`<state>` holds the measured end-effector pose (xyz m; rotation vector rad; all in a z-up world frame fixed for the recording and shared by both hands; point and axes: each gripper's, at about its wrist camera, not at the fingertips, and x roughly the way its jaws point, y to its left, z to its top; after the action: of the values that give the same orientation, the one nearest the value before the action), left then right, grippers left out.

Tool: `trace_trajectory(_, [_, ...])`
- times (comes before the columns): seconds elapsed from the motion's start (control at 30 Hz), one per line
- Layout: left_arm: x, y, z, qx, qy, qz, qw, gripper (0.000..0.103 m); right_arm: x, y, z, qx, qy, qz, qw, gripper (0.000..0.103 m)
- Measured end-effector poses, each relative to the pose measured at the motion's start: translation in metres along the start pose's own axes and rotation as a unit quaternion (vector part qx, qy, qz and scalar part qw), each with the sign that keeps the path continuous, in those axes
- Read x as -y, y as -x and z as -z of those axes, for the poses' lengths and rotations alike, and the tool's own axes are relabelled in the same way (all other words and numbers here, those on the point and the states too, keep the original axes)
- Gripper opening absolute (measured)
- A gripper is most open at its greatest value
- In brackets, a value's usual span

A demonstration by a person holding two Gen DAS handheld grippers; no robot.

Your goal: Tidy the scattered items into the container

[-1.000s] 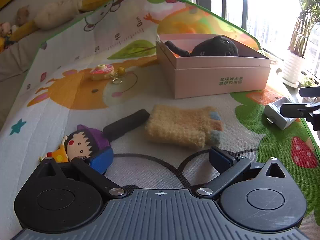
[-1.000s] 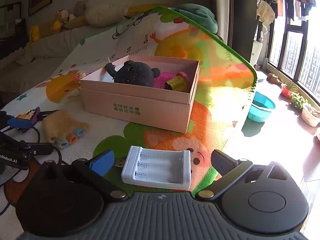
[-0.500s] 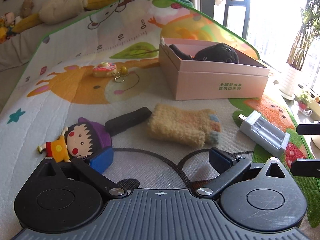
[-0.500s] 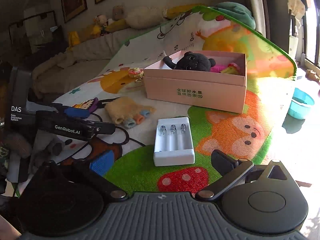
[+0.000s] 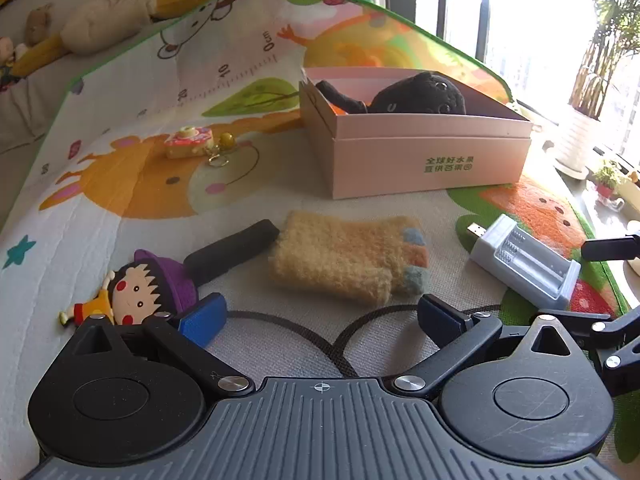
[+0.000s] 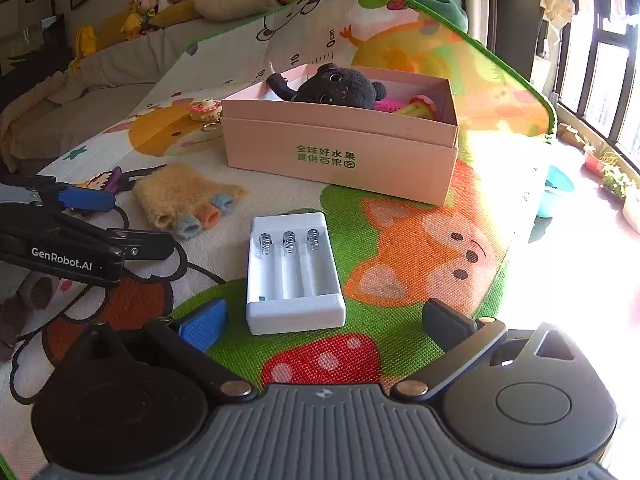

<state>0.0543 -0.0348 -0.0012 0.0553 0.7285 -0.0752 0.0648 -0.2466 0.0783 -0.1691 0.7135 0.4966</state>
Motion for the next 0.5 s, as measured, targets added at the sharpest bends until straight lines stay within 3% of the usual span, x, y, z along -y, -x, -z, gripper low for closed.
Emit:
trace_trajectory(0.37, [0.010, -0.013, -0.021, -0.038, 0.056, -0.049, 0.9965, 0.103, -0.002, 0.001, -0.001, -0.001, -0.001, 0.000, 1.000, 0.103])
trace_trajectory(0.5, [0.010, -0.023, -0.035, -0.046, 0.096, -0.043, 0.9934, 0.103, -0.002, 0.002, -0.001, -0.001, -0.002, 0.001, 1.000, 0.103])
